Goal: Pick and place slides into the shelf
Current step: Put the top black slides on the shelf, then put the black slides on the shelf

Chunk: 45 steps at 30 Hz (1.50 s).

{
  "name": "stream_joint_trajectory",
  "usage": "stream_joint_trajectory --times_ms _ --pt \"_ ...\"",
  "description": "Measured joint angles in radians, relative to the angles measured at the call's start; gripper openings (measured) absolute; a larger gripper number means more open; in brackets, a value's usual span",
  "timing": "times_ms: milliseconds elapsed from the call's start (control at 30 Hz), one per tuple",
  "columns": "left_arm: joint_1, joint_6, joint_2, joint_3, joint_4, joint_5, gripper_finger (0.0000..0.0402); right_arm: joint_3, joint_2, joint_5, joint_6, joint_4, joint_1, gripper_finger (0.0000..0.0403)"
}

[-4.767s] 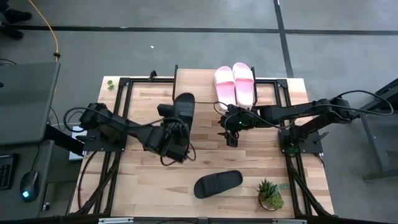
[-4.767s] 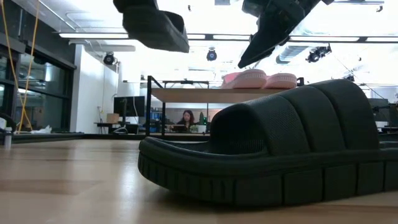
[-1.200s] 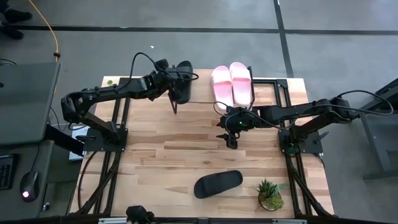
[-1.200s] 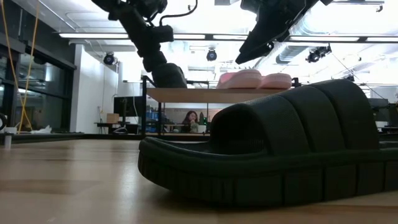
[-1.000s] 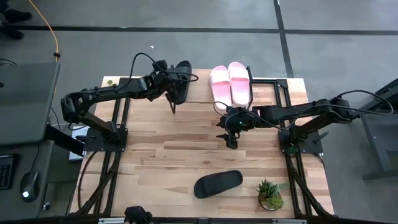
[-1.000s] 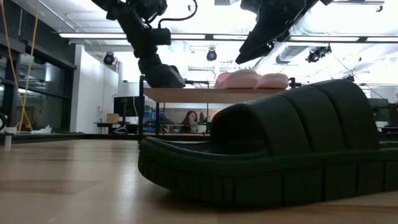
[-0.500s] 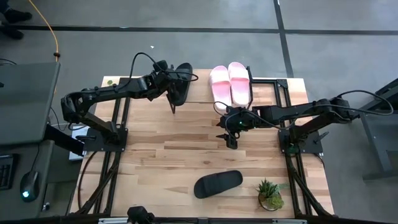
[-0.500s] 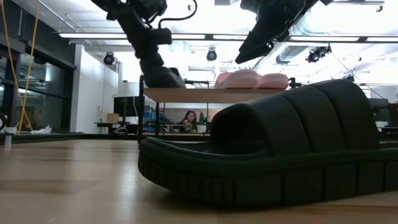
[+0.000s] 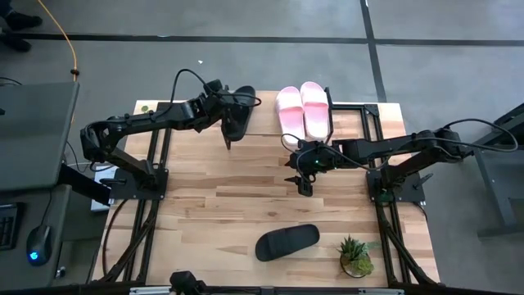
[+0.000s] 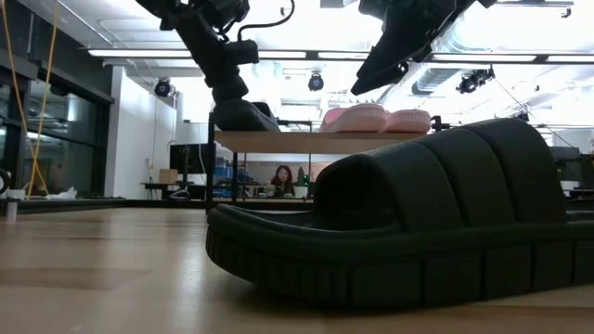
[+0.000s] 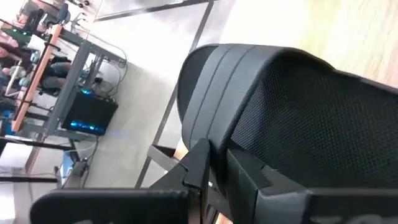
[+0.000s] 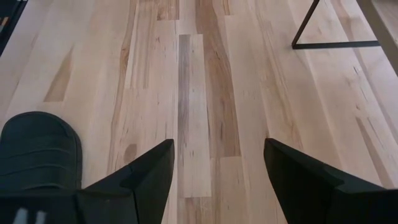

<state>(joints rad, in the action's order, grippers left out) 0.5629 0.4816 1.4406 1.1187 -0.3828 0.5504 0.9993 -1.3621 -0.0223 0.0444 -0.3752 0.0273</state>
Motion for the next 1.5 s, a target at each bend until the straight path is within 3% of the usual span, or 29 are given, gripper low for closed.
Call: stream_joint_trajectory --times_ms 200,500,767,1100,1267,1500 --pt "0.0 0.0 0.0 0.0 0.02 -0.003 0.004 0.0 0.0 0.0 0.0 0.0 0.0 0.0239" --pt "0.0 -0.069 0.0 0.002 0.023 0.163 0.0136 0.0 0.0 0.0 0.0 0.0 0.0 0.0239" --pt "-0.001 -0.091 0.0 0.002 0.016 0.137 0.019 0.0 0.0 0.0 0.0 0.0 0.0 0.0239" --pt "-0.001 -0.108 0.0 0.002 0.012 0.127 0.0203 0.0 0.0 0.0 0.0 0.0 0.0 0.0239" --pt "0.0 -0.139 0.0 0.002 -0.009 0.04 0.0207 0.0 0.0 0.0 0.0 0.0 0.0 0.0239" --pt "0.0 -0.168 0.0 0.002 -0.074 0.037 0.0205 0.0 0.0 0.0 0.0 0.0 0.0 0.0239"
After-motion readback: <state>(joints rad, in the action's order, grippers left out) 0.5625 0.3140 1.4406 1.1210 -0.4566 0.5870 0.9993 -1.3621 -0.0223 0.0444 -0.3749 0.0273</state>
